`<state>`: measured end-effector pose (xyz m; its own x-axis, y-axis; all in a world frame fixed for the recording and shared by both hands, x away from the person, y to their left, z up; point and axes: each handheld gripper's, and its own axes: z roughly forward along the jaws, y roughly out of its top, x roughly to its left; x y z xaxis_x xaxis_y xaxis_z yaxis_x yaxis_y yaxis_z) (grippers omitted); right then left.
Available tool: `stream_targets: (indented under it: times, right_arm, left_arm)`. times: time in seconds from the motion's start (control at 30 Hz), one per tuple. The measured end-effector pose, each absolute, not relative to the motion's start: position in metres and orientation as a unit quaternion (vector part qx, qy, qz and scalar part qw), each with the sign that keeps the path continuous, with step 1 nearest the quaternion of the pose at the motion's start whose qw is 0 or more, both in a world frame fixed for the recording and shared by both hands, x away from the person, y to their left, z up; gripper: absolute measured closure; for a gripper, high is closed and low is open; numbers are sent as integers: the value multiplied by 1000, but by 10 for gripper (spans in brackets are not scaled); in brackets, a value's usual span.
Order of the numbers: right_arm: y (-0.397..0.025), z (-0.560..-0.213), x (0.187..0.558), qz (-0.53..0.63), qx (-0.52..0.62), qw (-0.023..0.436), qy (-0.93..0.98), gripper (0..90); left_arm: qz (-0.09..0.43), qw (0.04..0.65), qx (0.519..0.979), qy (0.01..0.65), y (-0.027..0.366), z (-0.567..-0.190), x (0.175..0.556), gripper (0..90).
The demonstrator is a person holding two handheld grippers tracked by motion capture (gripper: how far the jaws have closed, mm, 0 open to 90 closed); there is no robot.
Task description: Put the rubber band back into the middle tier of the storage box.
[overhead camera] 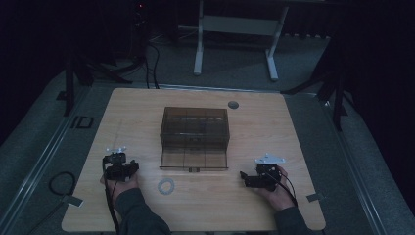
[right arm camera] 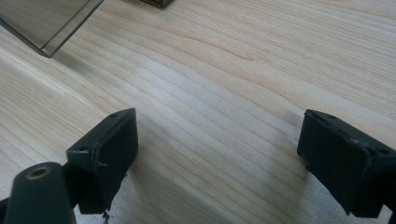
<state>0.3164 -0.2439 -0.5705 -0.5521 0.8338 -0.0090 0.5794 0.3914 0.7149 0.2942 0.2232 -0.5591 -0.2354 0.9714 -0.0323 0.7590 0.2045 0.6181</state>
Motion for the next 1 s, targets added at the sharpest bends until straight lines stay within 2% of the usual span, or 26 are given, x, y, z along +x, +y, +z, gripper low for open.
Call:
stream_targets:
  times: [0.37, 1.0]
  right_arm:
    - [-244, -571, 317, 340, 433, 188, 813, 121]
    - [-243, -571, 318, 340, 428, 184, 817, 114]
  left_arm:
    - [249, 260, 569, 739, 240, -544, 287, 560]
    - [248, 269, 631, 684, 242, -516, 291, 560]
